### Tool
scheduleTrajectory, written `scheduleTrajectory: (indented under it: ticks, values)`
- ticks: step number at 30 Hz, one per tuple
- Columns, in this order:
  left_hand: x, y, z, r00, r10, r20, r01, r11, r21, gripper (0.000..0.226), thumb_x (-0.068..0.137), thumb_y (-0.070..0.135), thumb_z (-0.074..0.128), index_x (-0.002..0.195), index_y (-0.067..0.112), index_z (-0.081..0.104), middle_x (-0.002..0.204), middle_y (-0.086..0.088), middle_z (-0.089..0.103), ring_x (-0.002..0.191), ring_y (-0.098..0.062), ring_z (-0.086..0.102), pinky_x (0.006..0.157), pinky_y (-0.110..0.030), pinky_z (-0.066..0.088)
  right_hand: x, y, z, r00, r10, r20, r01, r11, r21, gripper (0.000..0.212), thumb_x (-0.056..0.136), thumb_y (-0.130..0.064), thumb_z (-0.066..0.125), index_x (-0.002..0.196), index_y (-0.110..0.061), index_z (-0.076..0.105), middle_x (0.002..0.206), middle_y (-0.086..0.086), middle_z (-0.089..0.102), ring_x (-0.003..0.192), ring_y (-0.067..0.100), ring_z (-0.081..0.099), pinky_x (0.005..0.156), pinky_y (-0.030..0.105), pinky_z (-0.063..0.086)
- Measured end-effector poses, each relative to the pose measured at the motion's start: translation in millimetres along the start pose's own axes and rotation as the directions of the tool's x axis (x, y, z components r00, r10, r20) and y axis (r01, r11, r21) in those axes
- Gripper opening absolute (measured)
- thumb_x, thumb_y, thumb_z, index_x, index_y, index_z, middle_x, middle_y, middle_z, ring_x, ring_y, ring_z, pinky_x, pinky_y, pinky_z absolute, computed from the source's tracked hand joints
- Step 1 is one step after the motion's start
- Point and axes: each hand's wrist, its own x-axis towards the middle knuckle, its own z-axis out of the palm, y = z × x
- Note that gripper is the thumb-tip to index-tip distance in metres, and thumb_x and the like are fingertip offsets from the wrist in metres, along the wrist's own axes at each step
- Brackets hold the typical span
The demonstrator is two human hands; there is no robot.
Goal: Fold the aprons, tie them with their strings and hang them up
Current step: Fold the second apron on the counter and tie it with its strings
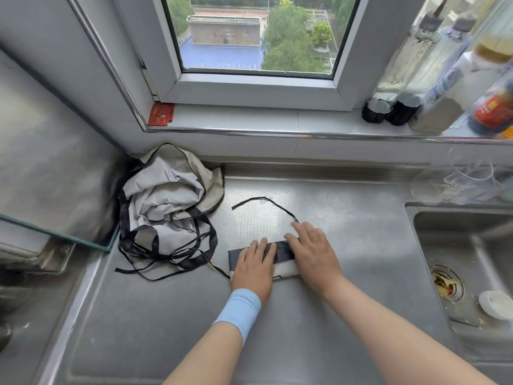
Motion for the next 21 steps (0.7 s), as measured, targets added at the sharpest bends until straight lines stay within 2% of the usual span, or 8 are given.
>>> scheduleTrajectory:
  ticks: [1,3,6,9,12,16,19,21]
  values:
    - [0.2,-2.0,0.9,1.0,0.003,-0.007,-0.003,1.0,0.008,0.051,0.086,0.033,0.033,0.128,0.022,0.061,0.135,-0.006,0.058,0.122,-0.029,0.055,0.105,-0.042,0.03,-1.9,-5.5,2.4,0.998,-0.064,0.012,0.064,0.997,0.031,0.033,0.09,-0.017,0.044,0.119,-0.015,0.061,0.142,0.015,0.051,0.129,0.037,0.047,0.103,0.046,0.034]
    - [-0.9,-6.3,1.3,1.0,0.0,-0.028,0.0,1.0,0.013,0.052,0.088,0.038,0.033,0.132,0.025,0.058,0.14,-0.005,0.054,0.128,-0.029,0.051,0.107,-0.048,0.024,-6.6,-11.4,7.4,0.987,-0.07,0.144,0.058,0.995,0.087,0.045,0.095,-0.031,0.039,0.134,-0.018,0.055,0.155,0.013,0.038,0.143,0.033,0.035,0.113,0.048,0.023]
    - [-5.5,-16.5,3.2,0.999,0.012,-0.041,-0.011,1.0,0.012,0.054,0.09,0.044,0.033,0.138,0.029,0.052,0.147,-0.006,0.046,0.134,-0.03,0.044,0.109,-0.05,0.021,-15.7,-4.1,11.5,0.934,0.095,0.344,-0.15,0.979,0.136,0.065,0.094,-0.055,0.029,0.154,-0.028,0.029,0.165,0.008,0.007,0.152,0.025,0.002,0.121,0.046,0.004]
    - [-14.4,-31.7,9.2,0.998,0.008,-0.068,-0.009,1.0,-0.003,0.056,0.091,0.049,0.033,0.141,0.029,0.046,0.151,-0.006,0.04,0.14,-0.028,0.034,0.11,-0.05,0.018,-24.2,10.3,10.7,0.885,0.17,0.434,-0.261,0.952,0.159,0.073,0.091,-0.063,0.018,0.156,-0.035,0.003,0.163,-0.002,-0.018,0.148,0.014,-0.024,0.123,0.037,-0.006]
    - [-25.6,-47.7,13.1,0.997,0.057,-0.055,-0.057,0.998,0.002,0.062,0.091,0.055,0.033,0.145,0.025,0.04,0.154,-0.002,0.035,0.144,-0.023,0.022,0.112,-0.046,0.014,-27.1,12.8,8.5,0.88,0.173,0.442,-0.24,0.966,0.1,0.074,0.092,-0.063,0.016,0.158,-0.031,0.008,0.165,0.0,-0.009,0.149,0.014,-0.02,0.122,0.043,-0.009]
    - [-35.4,-52.0,5.7,0.994,0.051,-0.098,-0.06,0.995,-0.084,0.064,0.087,0.056,0.04,0.144,0.026,0.039,0.151,0.0,0.038,0.139,-0.021,0.026,0.11,-0.04,0.017,-21.5,7.4,5.1,0.929,0.139,0.344,-0.153,0.988,0.016,0.065,0.09,-0.057,0.038,0.141,-0.018,0.047,0.16,0.008,0.028,0.152,0.027,0.01,0.118,0.059,-0.003]
    - [-36.2,-48.7,-2.7,0.984,0.006,-0.177,-0.036,0.985,-0.167,0.062,0.084,0.057,0.044,0.139,0.027,0.042,0.137,0.004,0.045,0.126,-0.02,0.043,0.107,-0.036,0.022,-13.6,7.6,-4.3,0.946,0.158,0.282,-0.173,0.985,0.028,0.05,0.081,-0.056,0.05,0.12,-0.025,0.051,0.157,0.009,0.026,0.149,0.032,0.015,0.118,0.06,-0.003]
    - [-34.9,-47.5,-7.9,0.978,-0.012,-0.209,-0.019,0.989,-0.145,0.06,0.082,0.056,0.046,0.135,0.028,0.043,0.126,0.006,0.05,0.116,-0.02,0.049,0.104,-0.034,0.023,-12.7,8.7,-8.3,0.955,0.139,0.26,-0.156,0.987,0.043,0.049,0.077,-0.055,0.053,0.116,-0.026,0.051,0.155,0.008,0.026,0.147,0.032,0.019,0.118,0.059,0.002]
